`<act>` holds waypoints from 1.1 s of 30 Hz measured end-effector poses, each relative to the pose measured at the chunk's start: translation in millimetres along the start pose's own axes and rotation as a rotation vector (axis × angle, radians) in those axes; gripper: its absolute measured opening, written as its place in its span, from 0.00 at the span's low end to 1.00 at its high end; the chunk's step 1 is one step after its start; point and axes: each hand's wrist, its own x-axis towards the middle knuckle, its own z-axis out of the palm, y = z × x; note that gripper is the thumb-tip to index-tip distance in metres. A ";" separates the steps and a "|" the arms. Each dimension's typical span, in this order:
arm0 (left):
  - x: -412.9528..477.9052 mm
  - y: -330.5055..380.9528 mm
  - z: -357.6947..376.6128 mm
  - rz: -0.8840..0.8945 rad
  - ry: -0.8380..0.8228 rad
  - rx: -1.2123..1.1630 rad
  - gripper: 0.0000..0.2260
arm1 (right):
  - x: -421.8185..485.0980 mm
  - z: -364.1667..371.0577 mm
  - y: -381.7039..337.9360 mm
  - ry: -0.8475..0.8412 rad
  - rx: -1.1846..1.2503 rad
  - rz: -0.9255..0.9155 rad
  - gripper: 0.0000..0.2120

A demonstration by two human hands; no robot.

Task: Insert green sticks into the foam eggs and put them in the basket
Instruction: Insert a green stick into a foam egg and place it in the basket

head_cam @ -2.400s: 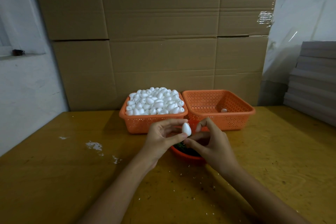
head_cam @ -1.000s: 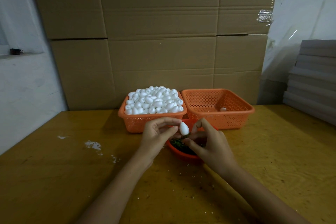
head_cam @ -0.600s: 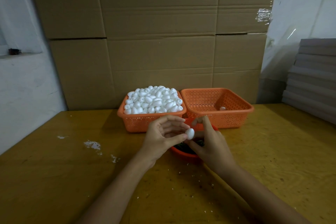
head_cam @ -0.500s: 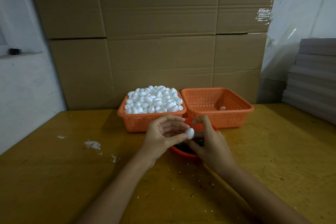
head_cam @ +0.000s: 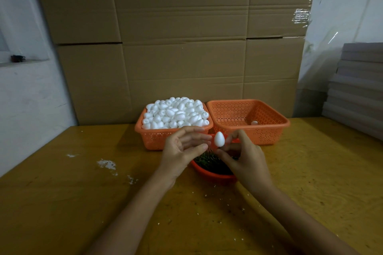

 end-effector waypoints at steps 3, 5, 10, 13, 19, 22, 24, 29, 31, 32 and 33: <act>0.0 -2.7 -0.7 0.000 0.008 0.027 0.11 | 8.3 -9.2 6.4 0.160 -0.043 0.065 0.12; 0.4 -5.6 -2.8 0.004 -0.022 0.091 0.08 | 17.6 -19.9 14.5 0.254 -0.054 0.130 0.10; -3.1 -21.6 -6.0 0.078 -0.276 0.594 0.06 | 38.5 -37.9 44.8 0.379 -0.137 0.254 0.07; -6.7 -24.5 -0.8 0.091 -0.310 0.721 0.09 | 49.7 -38.3 59.0 0.363 -0.240 0.258 0.04; -5.3 -26.0 -3.1 0.082 -0.303 0.695 0.09 | 72.9 -42.5 71.0 0.278 -0.408 0.208 0.13; -5.2 -26.7 -3.3 0.068 -0.302 0.693 0.09 | 78.7 -44.9 73.5 0.251 -0.418 0.210 0.13; -5.3 -27.5 -3.4 0.075 -0.290 0.682 0.08 | 79.5 -45.8 74.7 0.243 -0.431 0.201 0.13; -5.8 -28.1 -1.5 0.083 -0.269 0.669 0.06 | 80.8 -47.3 72.0 0.228 -0.447 0.203 0.14; -5.6 -27.7 -1.2 0.081 -0.266 0.682 0.07 | 81.9 -48.2 71.2 0.214 -0.446 0.205 0.14; -5.6 -27.8 -1.2 0.081 -0.267 0.689 0.07 | 82.4 -48.6 70.8 0.204 -0.446 0.206 0.13; -5.7 -27.7 -1.1 0.080 -0.268 0.696 0.07 | 82.5 -49.0 69.9 0.197 -0.447 0.209 0.12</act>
